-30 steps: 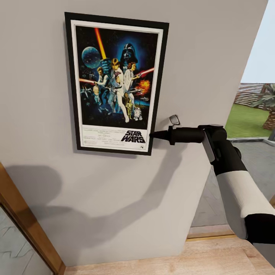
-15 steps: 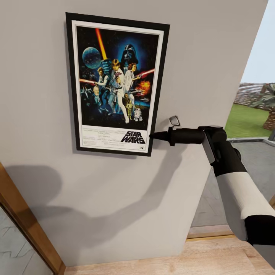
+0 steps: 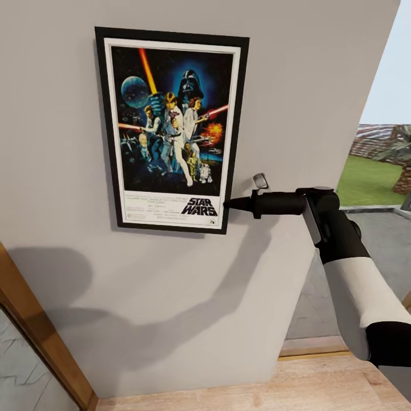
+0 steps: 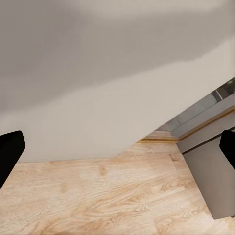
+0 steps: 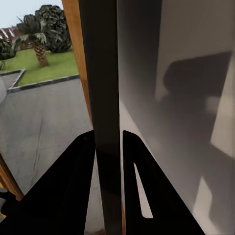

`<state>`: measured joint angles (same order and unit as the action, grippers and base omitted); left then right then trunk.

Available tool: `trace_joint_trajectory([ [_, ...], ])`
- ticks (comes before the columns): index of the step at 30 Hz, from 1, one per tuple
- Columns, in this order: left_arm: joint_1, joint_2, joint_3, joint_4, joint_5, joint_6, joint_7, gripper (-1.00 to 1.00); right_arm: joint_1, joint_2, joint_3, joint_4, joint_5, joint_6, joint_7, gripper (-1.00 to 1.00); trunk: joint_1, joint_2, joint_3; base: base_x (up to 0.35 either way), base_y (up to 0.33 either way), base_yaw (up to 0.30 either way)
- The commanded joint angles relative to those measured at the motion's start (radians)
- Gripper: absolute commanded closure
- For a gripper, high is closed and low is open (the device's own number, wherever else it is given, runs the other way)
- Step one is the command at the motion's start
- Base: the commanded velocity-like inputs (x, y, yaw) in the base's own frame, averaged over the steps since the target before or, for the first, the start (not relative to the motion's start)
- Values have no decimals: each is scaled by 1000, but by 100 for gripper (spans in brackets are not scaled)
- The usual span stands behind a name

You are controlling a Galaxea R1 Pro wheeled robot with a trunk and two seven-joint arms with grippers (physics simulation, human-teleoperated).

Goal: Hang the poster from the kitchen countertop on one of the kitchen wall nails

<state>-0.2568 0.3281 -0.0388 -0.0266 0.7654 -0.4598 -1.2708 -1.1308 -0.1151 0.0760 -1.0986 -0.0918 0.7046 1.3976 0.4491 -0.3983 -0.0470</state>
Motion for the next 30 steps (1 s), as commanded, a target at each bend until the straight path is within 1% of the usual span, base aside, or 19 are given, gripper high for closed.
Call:
trace_joint_trajectory([
  [1,-1,0,-4,0,5,-6,-2,-100,-1,-1,4,20,17,6,1,100,1,-2,-2,0,0,0],
  [24,-1,0,-4,0,5,-5,-2,-100,-1,-1,4,17,17,6,1,100,1,-2,-2,0,0,0],
  [30,-1,0,-4,0,5,-5,-2,-100,-1,-1,4,17,17,6,1,100,1,-2,-2,52,0,0],
])
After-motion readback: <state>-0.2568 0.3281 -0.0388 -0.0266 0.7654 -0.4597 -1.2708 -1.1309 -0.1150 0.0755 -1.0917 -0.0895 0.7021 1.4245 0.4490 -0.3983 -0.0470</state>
